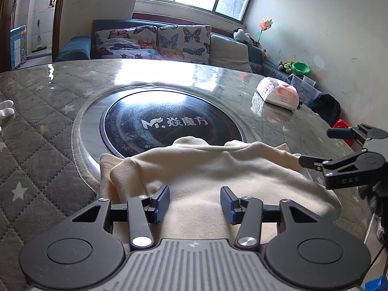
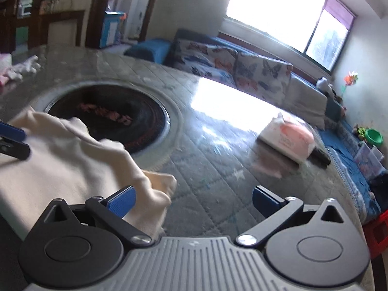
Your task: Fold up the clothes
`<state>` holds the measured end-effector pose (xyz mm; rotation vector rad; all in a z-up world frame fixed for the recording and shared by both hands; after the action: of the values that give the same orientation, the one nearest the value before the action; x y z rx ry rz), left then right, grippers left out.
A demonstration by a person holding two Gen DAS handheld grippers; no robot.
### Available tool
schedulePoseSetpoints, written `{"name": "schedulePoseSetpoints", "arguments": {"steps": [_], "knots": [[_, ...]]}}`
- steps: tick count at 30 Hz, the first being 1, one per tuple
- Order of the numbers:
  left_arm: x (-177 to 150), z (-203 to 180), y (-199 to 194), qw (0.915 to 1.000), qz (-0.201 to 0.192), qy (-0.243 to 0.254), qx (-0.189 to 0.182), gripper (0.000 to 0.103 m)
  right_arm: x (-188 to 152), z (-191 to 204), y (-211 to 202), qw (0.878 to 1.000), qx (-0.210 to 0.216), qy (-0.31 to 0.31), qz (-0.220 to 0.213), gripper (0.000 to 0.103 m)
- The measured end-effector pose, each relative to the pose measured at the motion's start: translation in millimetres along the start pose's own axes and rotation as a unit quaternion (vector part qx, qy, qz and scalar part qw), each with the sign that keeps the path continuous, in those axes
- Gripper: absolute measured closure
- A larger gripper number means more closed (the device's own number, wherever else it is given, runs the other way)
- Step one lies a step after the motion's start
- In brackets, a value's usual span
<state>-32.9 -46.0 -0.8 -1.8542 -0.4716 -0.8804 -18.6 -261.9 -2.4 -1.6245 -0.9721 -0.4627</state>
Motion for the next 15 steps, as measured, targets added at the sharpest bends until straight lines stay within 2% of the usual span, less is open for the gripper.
{"name": "schedulePoseSetpoints", "arguments": {"steps": [6,12,15], "knots": [[0,-4,-2,1.0000,0.000,0.006,0.004,0.047,-16,6,9,1.000,-0.004,-0.017,0.017,0.000],[1,-19,-19,0.9996,-0.010,0.027,0.001,0.043,-9,-2,-7,1.000,-0.004,-0.004,-0.005,0.000],[0,-27,-29,0.9990,-0.018,0.040,0.001,0.043,-3,-1,-17,1.000,0.010,0.004,-0.018,0.000]]}}
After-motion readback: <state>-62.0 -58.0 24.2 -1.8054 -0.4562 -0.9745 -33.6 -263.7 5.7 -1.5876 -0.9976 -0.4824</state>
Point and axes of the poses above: each gripper's, at about its wrist camera, not at the fingertips, and y roughly the way its jaws point, z to its left, x to its top, the point moved 5 cm from there along y, roughly the way its jaws point, and after that the axes turned 2 degrees about -z, right-handed, at the moved point
